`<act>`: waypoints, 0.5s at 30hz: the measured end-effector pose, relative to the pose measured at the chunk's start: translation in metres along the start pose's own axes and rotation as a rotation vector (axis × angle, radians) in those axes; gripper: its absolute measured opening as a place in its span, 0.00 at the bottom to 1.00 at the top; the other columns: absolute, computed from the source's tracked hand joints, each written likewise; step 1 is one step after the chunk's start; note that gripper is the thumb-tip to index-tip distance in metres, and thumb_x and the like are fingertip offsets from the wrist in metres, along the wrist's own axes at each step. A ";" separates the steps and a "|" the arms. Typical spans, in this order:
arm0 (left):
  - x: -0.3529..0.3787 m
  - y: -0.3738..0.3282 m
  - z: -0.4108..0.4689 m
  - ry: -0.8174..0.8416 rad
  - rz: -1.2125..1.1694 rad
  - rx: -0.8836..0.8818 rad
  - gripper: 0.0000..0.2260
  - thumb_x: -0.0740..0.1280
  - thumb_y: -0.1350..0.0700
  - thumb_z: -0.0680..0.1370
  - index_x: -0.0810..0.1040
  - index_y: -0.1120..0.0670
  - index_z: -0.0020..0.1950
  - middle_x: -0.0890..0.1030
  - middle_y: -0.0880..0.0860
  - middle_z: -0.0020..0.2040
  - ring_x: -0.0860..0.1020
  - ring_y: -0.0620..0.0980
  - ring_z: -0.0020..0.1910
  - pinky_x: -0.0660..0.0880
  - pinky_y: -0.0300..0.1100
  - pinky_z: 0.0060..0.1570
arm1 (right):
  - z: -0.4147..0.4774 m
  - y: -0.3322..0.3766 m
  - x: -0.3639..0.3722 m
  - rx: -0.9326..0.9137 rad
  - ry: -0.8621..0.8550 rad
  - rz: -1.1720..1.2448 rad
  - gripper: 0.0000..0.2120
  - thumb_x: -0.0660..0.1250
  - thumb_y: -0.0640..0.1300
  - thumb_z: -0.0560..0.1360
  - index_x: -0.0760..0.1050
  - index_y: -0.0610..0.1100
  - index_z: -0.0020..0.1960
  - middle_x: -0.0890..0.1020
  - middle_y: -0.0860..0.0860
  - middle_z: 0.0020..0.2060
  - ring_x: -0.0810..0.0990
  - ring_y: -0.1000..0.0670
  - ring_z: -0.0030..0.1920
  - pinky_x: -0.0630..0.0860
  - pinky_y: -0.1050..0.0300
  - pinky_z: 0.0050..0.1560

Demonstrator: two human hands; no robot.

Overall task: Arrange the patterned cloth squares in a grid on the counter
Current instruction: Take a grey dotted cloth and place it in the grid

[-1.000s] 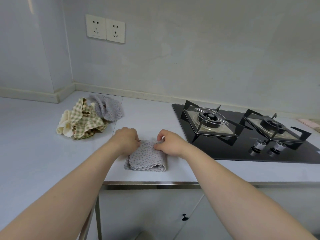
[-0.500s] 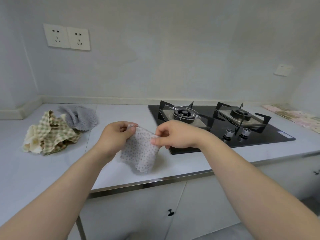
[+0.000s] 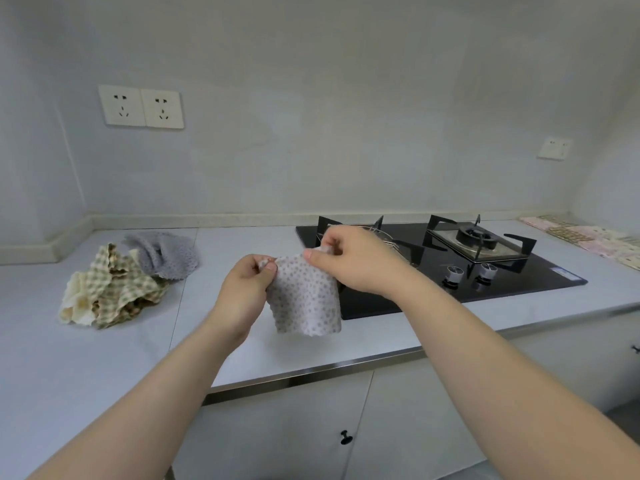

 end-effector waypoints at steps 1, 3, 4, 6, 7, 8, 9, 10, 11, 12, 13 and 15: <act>0.000 -0.005 -0.002 -0.055 0.042 0.030 0.06 0.62 0.56 0.84 0.77 0.55 0.53 0.82 0.51 0.49 0.79 0.51 0.49 0.75 0.50 0.51 | 0.000 -0.008 0.006 0.029 -0.012 0.106 0.15 0.69 0.58 0.78 0.73 0.47 0.46 0.78 0.54 0.37 0.74 0.55 0.37 0.70 0.57 0.37; 0.000 -0.021 -0.011 -0.187 0.195 0.116 0.05 0.62 0.54 0.84 0.75 0.53 0.54 0.81 0.47 0.49 0.78 0.46 0.49 0.74 0.45 0.49 | -0.001 -0.025 0.025 0.111 -0.025 0.402 0.11 0.70 0.53 0.79 0.72 0.47 0.52 0.82 0.52 0.46 0.81 0.52 0.45 0.78 0.54 0.46; 0.002 -0.031 -0.017 -0.239 0.279 0.168 0.04 0.62 0.54 0.84 0.74 0.52 0.54 0.79 0.44 0.47 0.77 0.44 0.47 0.72 0.43 0.46 | -0.003 -0.034 0.036 0.167 -0.035 0.594 0.10 0.70 0.50 0.79 0.72 0.47 0.55 0.84 0.49 0.50 0.84 0.49 0.50 0.80 0.51 0.51; 0.009 -0.044 -0.025 -0.276 0.416 0.263 0.03 0.60 0.53 0.84 0.73 0.50 0.55 0.77 0.42 0.45 0.76 0.45 0.45 0.72 0.44 0.44 | -0.011 -0.048 0.055 0.320 -0.063 0.929 0.11 0.70 0.46 0.80 0.75 0.44 0.59 0.85 0.45 0.53 0.85 0.47 0.52 0.82 0.51 0.51; 0.015 -0.048 -0.027 -0.276 0.481 0.290 0.03 0.60 0.52 0.85 0.72 0.49 0.55 0.78 0.42 0.45 0.77 0.48 0.45 0.73 0.46 0.45 | -0.016 -0.053 0.064 0.403 -0.063 1.064 0.11 0.70 0.46 0.80 0.78 0.42 0.59 0.86 0.45 0.53 0.86 0.47 0.52 0.83 0.50 0.51; 0.020 -0.050 -0.029 -0.272 0.546 0.301 0.03 0.59 0.52 0.85 0.71 0.48 0.55 0.78 0.44 0.46 0.76 0.50 0.46 0.75 0.47 0.46 | -0.021 -0.060 0.073 0.489 -0.065 1.171 0.13 0.69 0.47 0.80 0.79 0.39 0.58 0.87 0.44 0.52 0.86 0.47 0.52 0.83 0.47 0.54; 0.026 -0.050 -0.030 -0.265 0.602 0.303 0.03 0.58 0.51 0.85 0.70 0.47 0.55 0.78 0.45 0.47 0.76 0.51 0.46 0.75 0.49 0.46 | -0.025 -0.065 0.080 0.562 -0.074 1.252 0.15 0.69 0.50 0.81 0.81 0.38 0.57 0.87 0.44 0.51 0.86 0.46 0.52 0.82 0.45 0.57; 0.032 -0.051 -0.031 -0.258 0.640 0.304 0.03 0.58 0.51 0.85 0.70 0.47 0.55 0.79 0.46 0.49 0.76 0.52 0.46 0.75 0.49 0.46 | -0.028 -0.072 0.084 0.614 -0.095 1.270 0.17 0.67 0.52 0.81 0.81 0.38 0.57 0.87 0.45 0.50 0.86 0.45 0.52 0.81 0.43 0.59; 0.038 -0.050 -0.032 -0.253 0.666 0.307 0.03 0.57 0.51 0.85 0.70 0.48 0.55 0.80 0.47 0.49 0.76 0.53 0.46 0.75 0.49 0.46 | -0.030 -0.077 0.086 0.642 -0.129 1.251 0.18 0.65 0.55 0.82 0.81 0.39 0.56 0.87 0.45 0.50 0.86 0.45 0.52 0.81 0.42 0.59; 0.044 -0.049 -0.034 -0.249 0.682 0.310 0.04 0.57 0.51 0.85 0.70 0.48 0.56 0.80 0.48 0.50 0.77 0.54 0.47 0.76 0.50 0.46 | -0.032 -0.080 0.083 0.639 -0.181 1.182 0.20 0.62 0.57 0.83 0.81 0.41 0.54 0.87 0.46 0.50 0.86 0.45 0.51 0.81 0.42 0.58; 0.050 -0.047 -0.036 -0.243 0.688 0.310 0.05 0.57 0.50 0.85 0.70 0.49 0.57 0.81 0.49 0.51 0.78 0.55 0.48 0.76 0.51 0.47 | -0.033 -0.083 0.076 0.599 -0.249 1.069 0.22 0.59 0.59 0.83 0.80 0.42 0.53 0.87 0.46 0.49 0.86 0.46 0.51 0.82 0.42 0.58; 0.063 -0.042 -0.039 -0.225 0.668 0.302 0.06 0.56 0.50 0.85 0.70 0.49 0.57 0.81 0.51 0.51 0.79 0.58 0.47 0.79 0.54 0.46 | -0.039 -0.085 0.054 0.483 -0.397 0.766 0.25 0.53 0.62 0.84 0.78 0.43 0.50 0.84 0.48 0.47 0.83 0.47 0.50 0.81 0.43 0.55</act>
Point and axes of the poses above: each hand's wrist, its own z-axis towards the middle knuckle, its own x-axis out of the palm, y = z × x, the point moved 7 cm from there along z, towards the middle knuckle
